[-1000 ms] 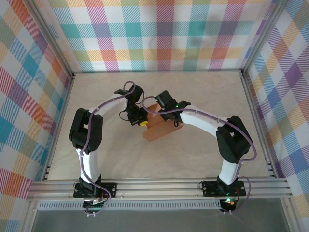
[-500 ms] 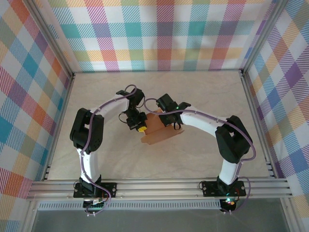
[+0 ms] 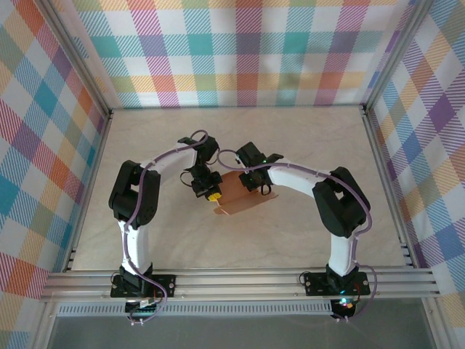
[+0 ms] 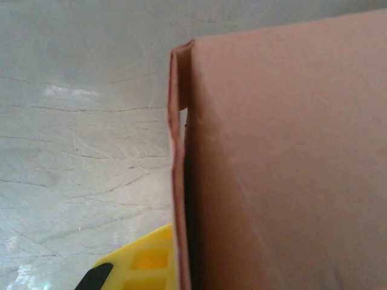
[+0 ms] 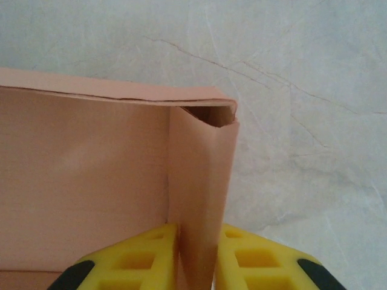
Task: Fold the paper box
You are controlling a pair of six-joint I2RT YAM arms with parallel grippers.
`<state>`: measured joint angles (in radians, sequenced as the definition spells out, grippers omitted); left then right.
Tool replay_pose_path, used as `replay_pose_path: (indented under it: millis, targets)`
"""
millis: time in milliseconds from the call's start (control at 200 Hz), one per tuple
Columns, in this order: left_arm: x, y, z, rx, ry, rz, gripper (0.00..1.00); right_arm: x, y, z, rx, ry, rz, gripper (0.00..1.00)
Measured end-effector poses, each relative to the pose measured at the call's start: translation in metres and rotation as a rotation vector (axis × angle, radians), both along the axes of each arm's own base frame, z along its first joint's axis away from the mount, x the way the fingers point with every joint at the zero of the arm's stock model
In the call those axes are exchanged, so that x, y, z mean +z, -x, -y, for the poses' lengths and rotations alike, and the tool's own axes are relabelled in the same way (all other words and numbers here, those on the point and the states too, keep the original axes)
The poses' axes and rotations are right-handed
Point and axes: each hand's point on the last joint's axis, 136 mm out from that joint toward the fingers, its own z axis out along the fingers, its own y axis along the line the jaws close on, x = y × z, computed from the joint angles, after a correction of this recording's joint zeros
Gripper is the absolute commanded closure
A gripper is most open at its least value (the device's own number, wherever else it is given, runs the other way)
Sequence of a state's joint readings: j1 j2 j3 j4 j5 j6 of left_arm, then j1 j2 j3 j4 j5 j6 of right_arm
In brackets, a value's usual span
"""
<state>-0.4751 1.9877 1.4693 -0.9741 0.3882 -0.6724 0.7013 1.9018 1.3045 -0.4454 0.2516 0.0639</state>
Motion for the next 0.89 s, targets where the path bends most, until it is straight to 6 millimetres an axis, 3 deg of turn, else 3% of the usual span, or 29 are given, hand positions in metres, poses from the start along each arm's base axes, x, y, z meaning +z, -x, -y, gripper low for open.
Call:
replay_pose_path:
  millis: [260,450,715,810,895]
  targets:
    - [-0.002,0.001,0.001,0.000,0.004,-0.010,1.00,-0.006,-0.002,-0.001,0.017,0.001,-0.018,0.81]
    - [-0.004,0.002,0.002,0.001,0.006,-0.021,1.00,-0.006,-0.008,0.001,0.020,0.026,-0.002,1.00]
    - [-0.003,0.000,0.005,0.007,0.021,-0.016,1.00,-0.004,-0.010,0.004,0.015,0.109,0.061,1.00]
    - [-0.003,0.000,0.005,0.008,0.022,-0.016,1.00,-0.004,-0.011,0.005,0.009,0.115,0.067,0.86]
    - [-0.003,-0.001,0.006,0.008,0.025,-0.012,1.00,-0.004,-0.011,0.006,0.009,0.119,0.066,1.00]
